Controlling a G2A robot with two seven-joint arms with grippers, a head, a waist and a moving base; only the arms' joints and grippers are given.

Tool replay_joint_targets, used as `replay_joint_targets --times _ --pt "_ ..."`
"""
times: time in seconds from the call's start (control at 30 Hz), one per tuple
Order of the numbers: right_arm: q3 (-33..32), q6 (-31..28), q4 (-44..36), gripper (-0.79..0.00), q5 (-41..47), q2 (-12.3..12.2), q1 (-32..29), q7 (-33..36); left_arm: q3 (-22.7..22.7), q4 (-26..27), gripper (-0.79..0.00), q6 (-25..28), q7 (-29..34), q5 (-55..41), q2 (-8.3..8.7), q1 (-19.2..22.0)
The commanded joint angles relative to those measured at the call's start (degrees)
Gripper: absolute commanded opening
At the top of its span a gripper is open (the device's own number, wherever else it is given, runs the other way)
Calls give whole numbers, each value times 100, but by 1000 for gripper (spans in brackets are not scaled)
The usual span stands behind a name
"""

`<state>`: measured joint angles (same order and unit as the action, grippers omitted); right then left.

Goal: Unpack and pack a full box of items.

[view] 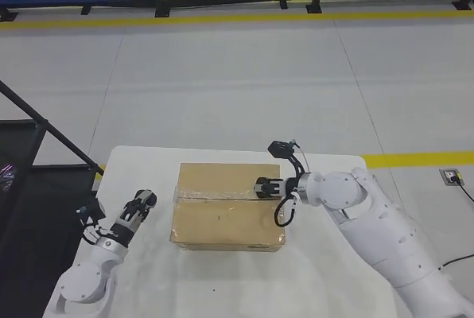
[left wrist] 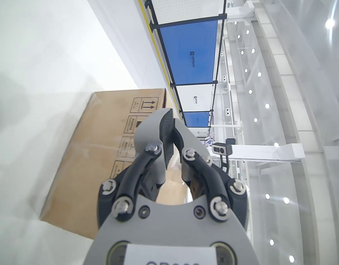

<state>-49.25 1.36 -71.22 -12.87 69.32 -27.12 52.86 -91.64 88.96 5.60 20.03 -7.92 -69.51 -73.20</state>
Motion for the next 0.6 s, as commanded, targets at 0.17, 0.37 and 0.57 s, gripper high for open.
replay_joint_targets --times 0.17,0.37,0.57 --pt "271 76 153 -785 -23 142 152 -109 373 -506 -785 -25 21 342 -23 275" --pt "545 108 451 -785 101 331 365 -259 595 -708 -785 2 5 497 -45 431" --pt "863 -203 827 -785 485 574 603 -141 685 -727 -785 47 51 511 -53 466"
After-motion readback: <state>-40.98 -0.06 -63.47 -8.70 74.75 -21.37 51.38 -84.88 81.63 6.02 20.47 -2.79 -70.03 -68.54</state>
